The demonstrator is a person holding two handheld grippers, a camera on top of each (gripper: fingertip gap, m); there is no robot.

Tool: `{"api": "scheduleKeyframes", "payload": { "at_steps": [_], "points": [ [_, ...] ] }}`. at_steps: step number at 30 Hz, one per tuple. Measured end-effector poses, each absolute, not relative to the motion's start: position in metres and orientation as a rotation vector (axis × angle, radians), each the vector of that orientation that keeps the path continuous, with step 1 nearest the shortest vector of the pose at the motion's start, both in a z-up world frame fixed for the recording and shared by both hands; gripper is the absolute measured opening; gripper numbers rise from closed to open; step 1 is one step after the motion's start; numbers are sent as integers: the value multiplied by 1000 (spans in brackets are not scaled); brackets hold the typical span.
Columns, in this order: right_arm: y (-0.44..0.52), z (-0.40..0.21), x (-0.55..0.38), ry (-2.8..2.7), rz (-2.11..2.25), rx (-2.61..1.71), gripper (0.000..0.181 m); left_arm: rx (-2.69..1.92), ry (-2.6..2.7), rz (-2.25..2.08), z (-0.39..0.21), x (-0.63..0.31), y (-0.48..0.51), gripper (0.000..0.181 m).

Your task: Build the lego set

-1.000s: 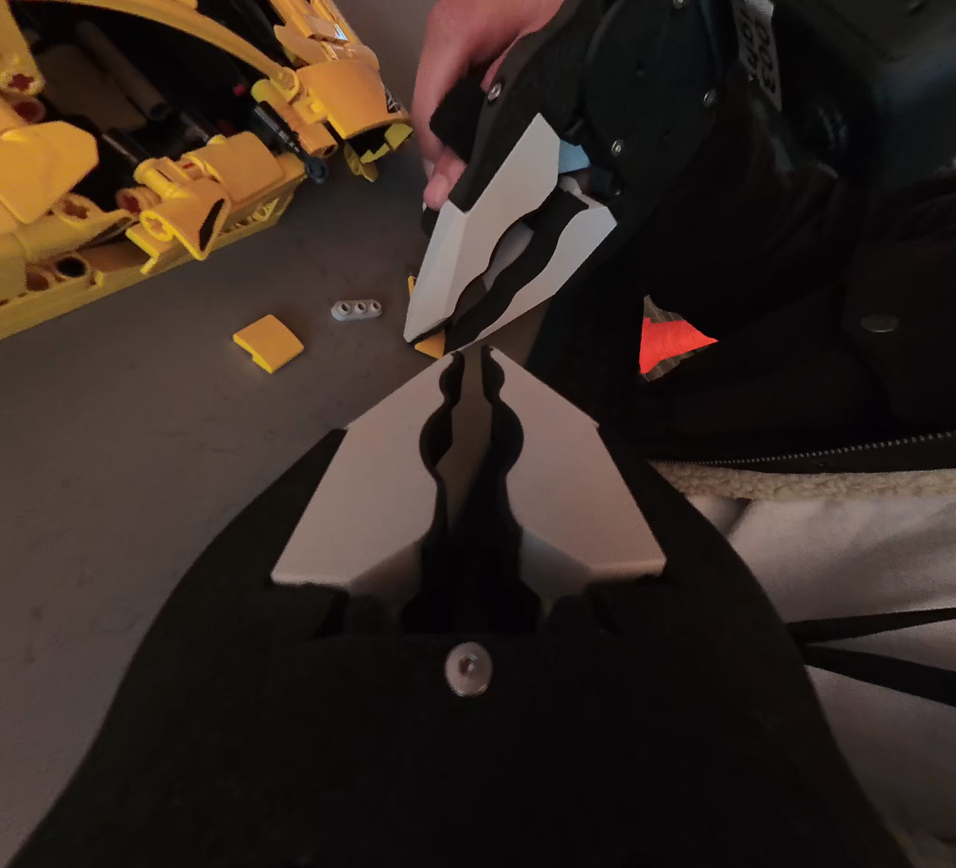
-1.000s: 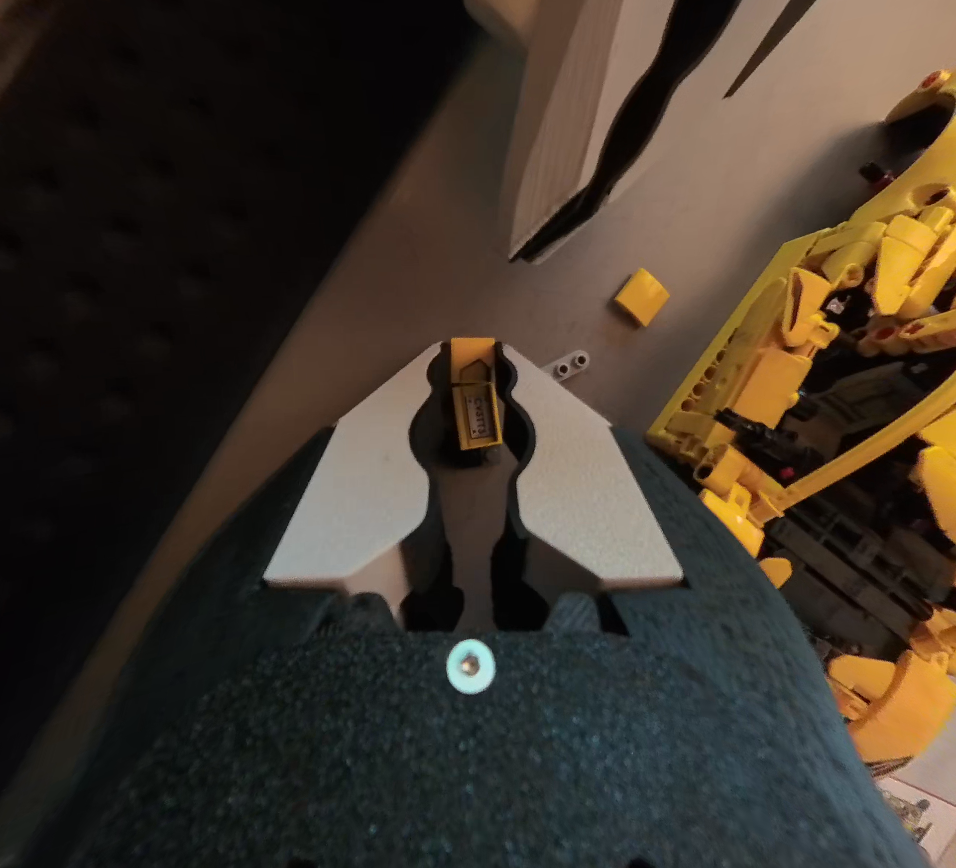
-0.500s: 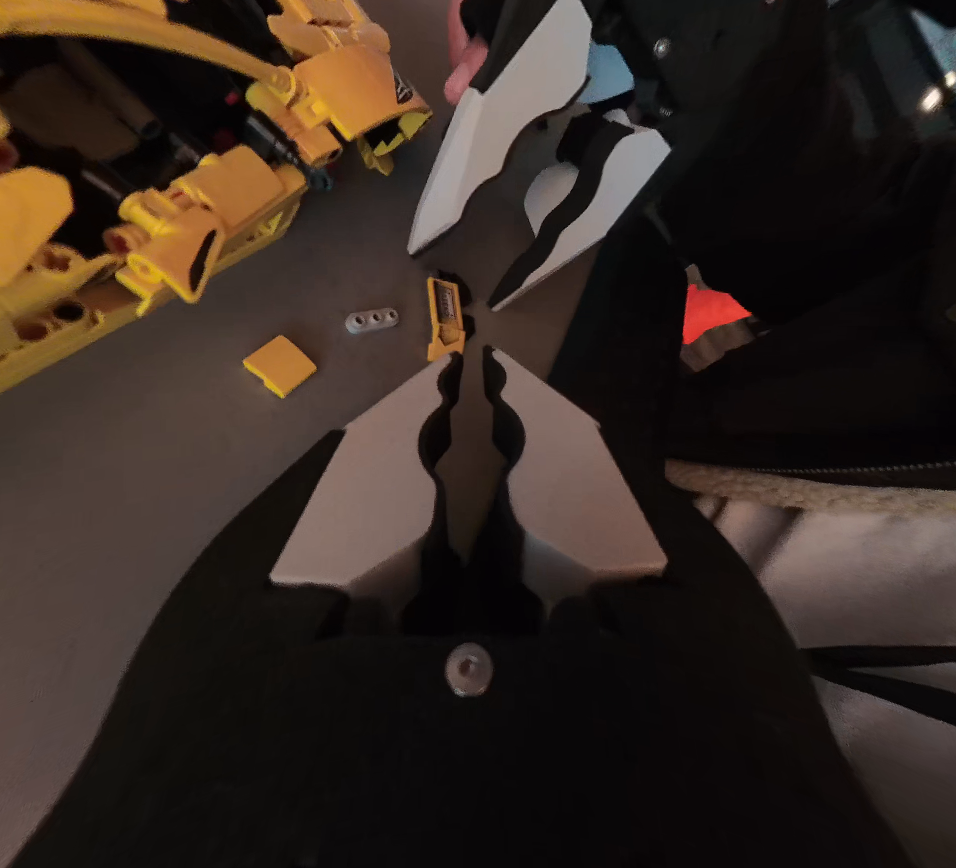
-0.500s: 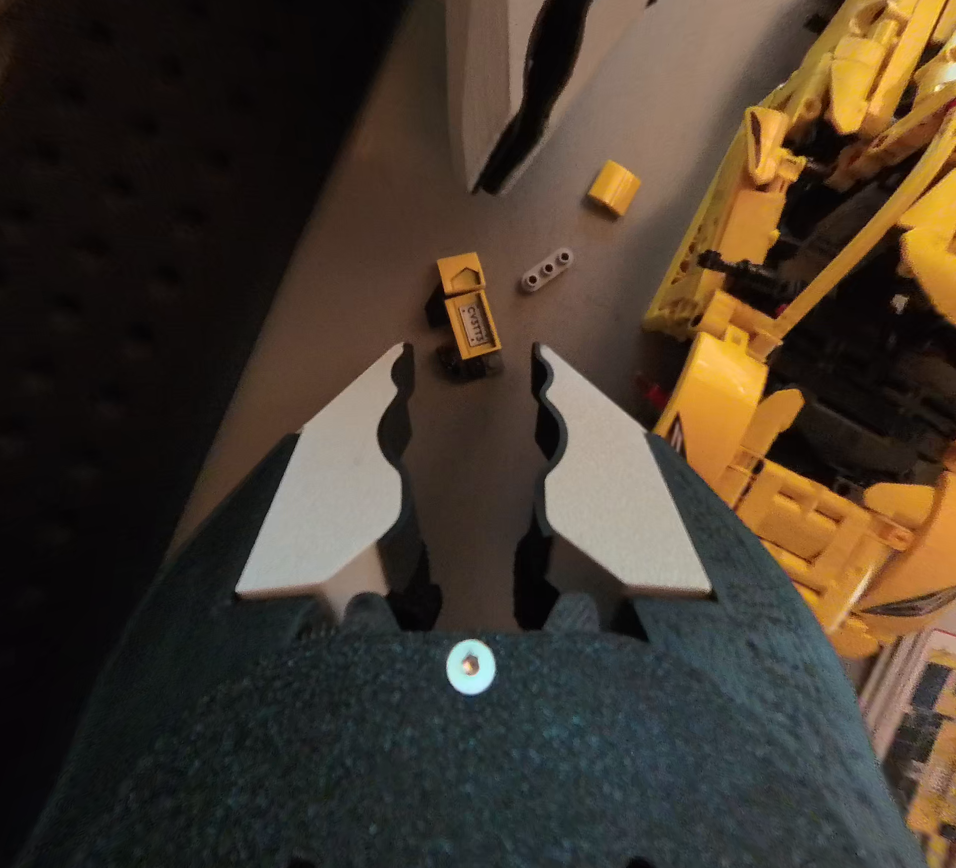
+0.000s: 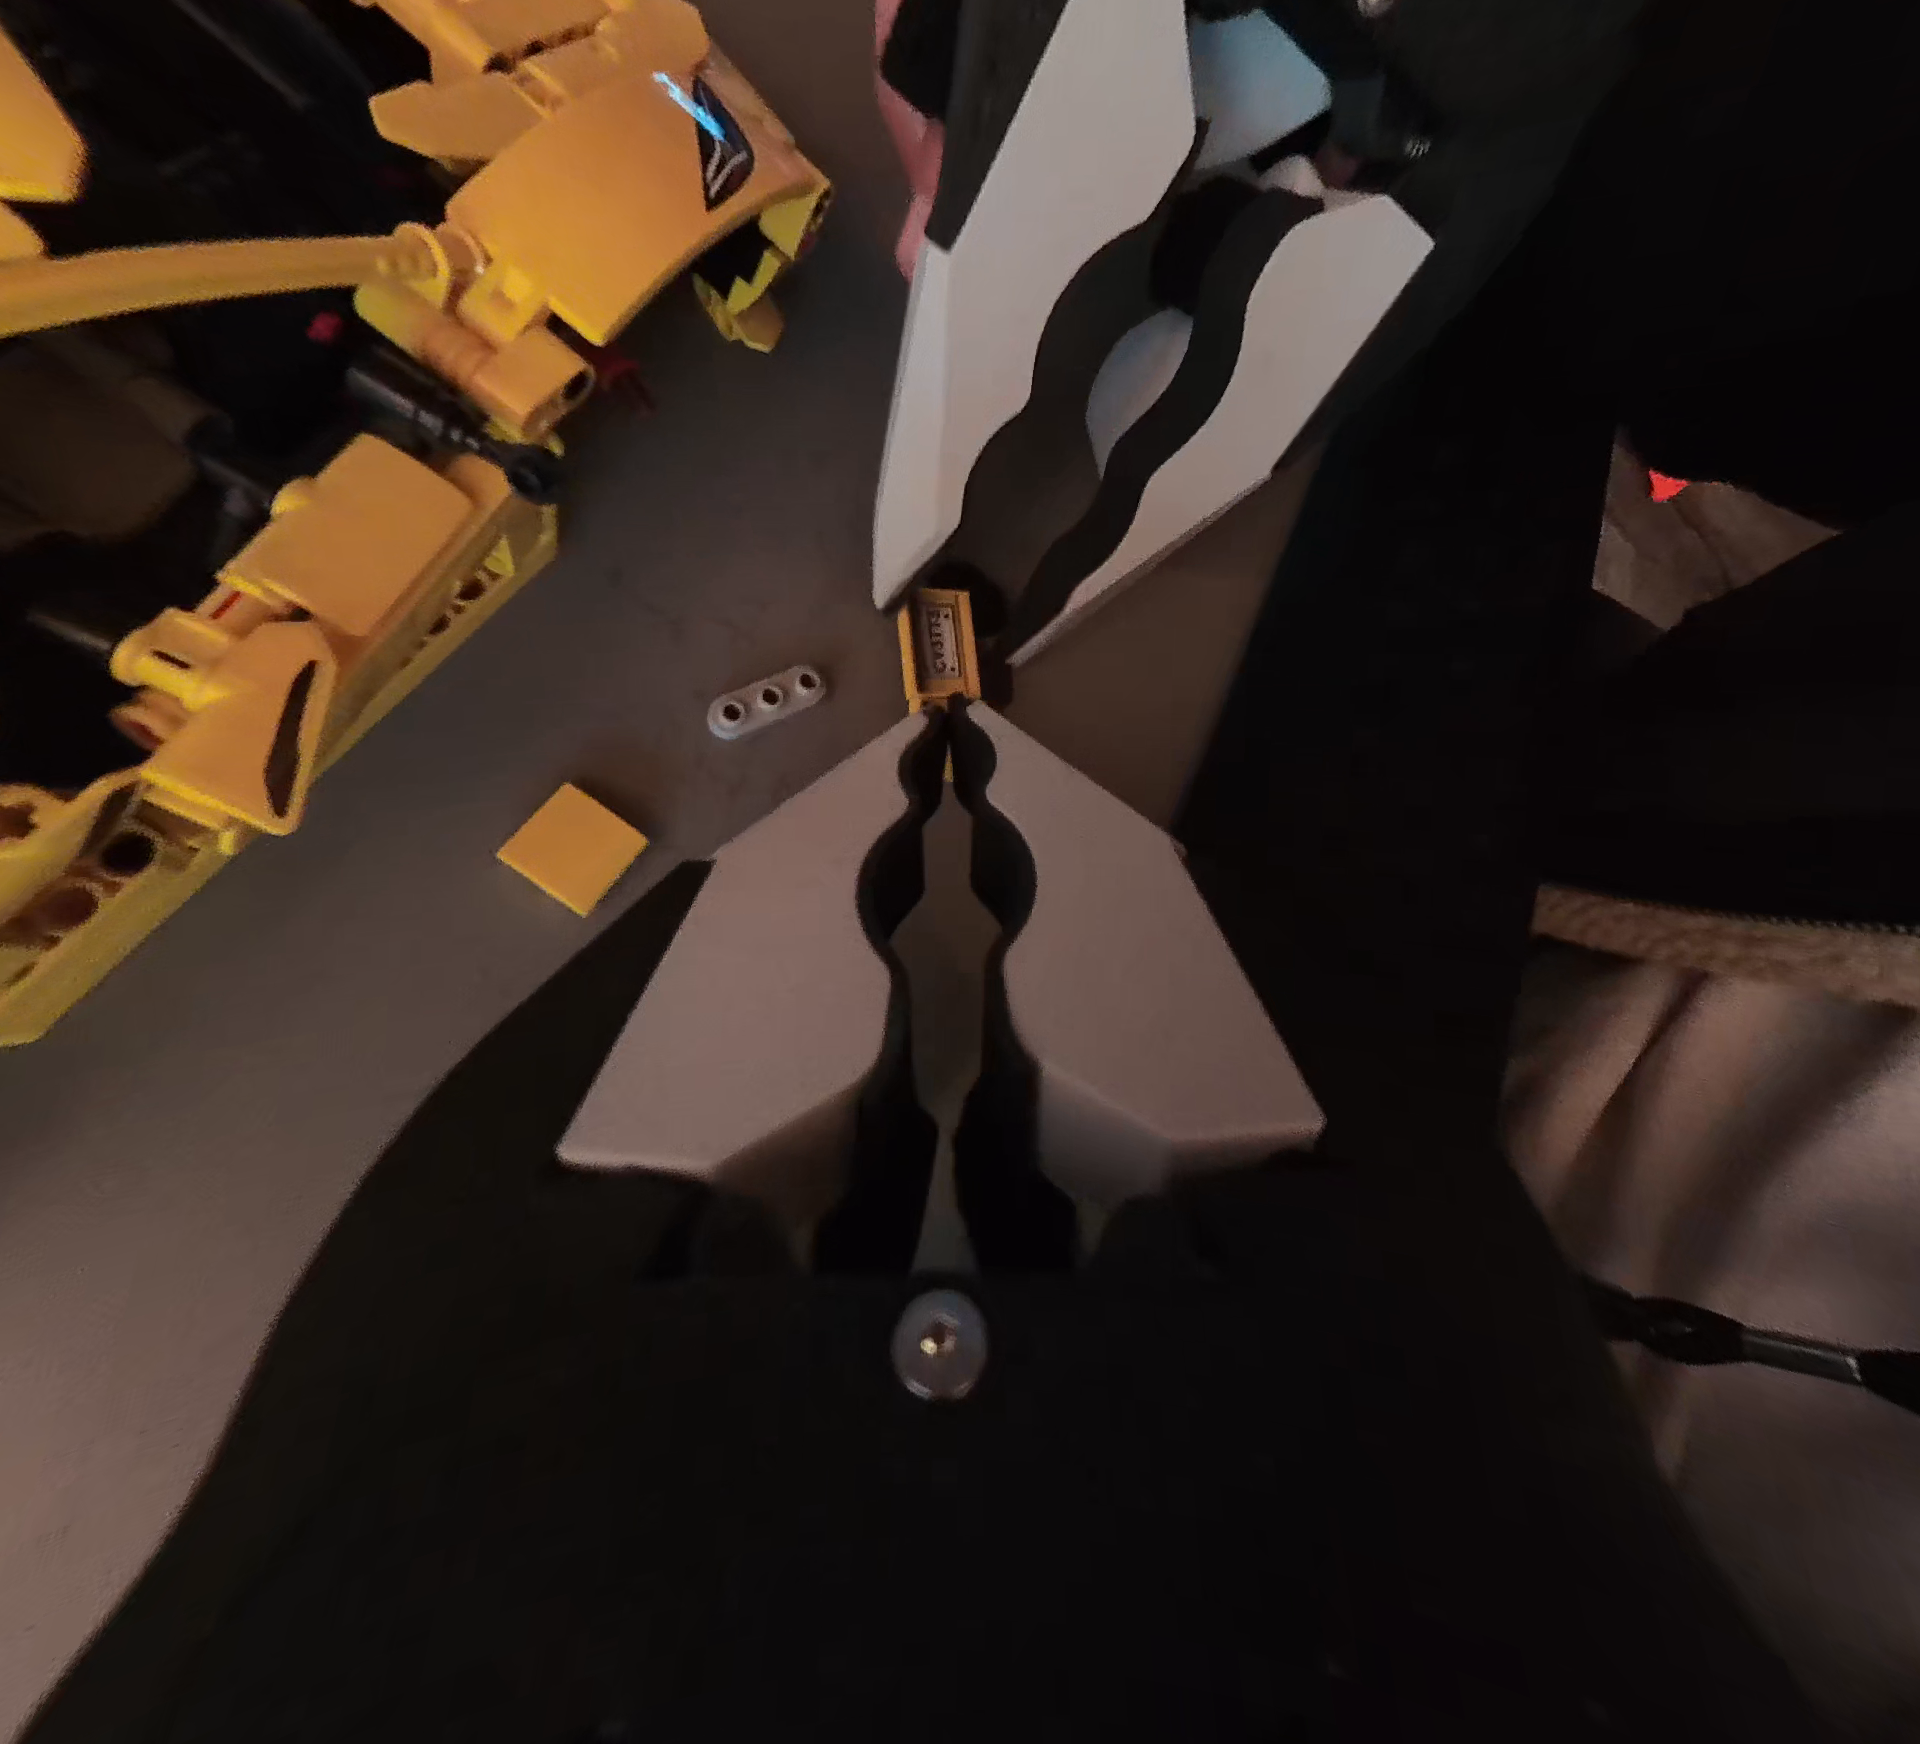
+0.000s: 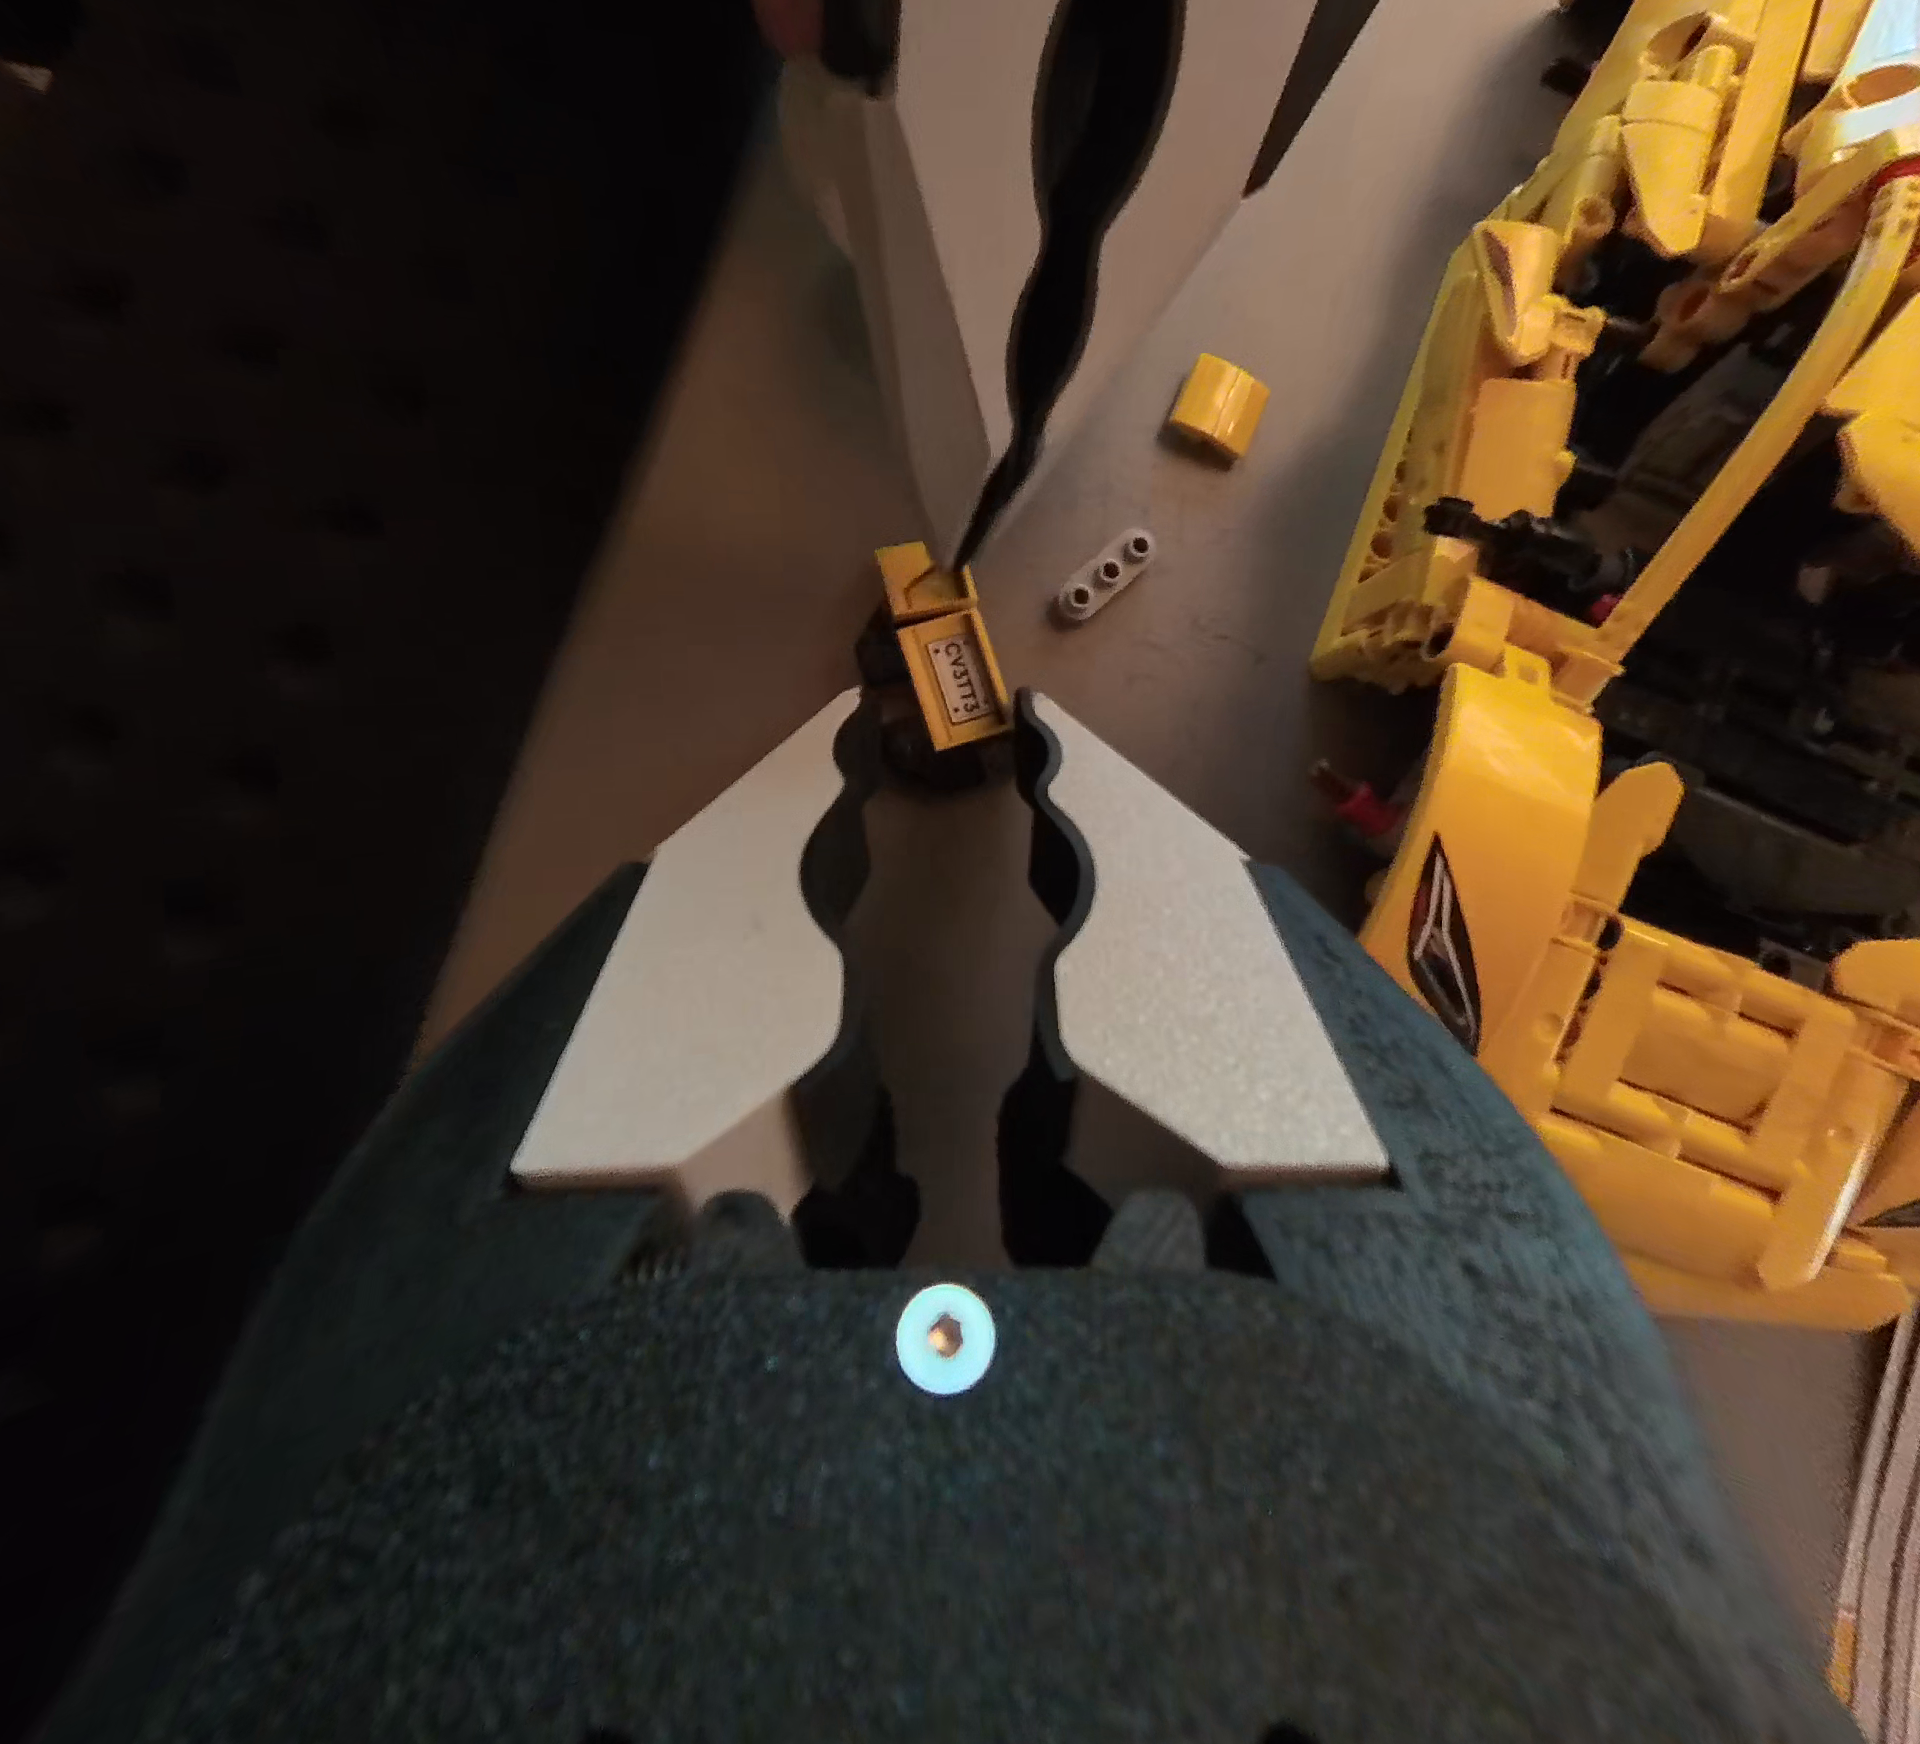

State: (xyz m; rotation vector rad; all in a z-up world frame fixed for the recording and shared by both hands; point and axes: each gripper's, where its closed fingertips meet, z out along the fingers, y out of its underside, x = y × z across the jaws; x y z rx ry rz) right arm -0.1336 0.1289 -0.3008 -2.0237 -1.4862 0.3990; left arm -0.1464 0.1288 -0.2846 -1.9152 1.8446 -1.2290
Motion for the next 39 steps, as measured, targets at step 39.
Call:
{"api": "scheduleKeyframes", "payload": {
  "at_steps": [39],
  "points": [
    [121,-301,-137,-1361,538,-1998,25,-2107,2139,-973,-294,-141,120,0]
  ]
}}
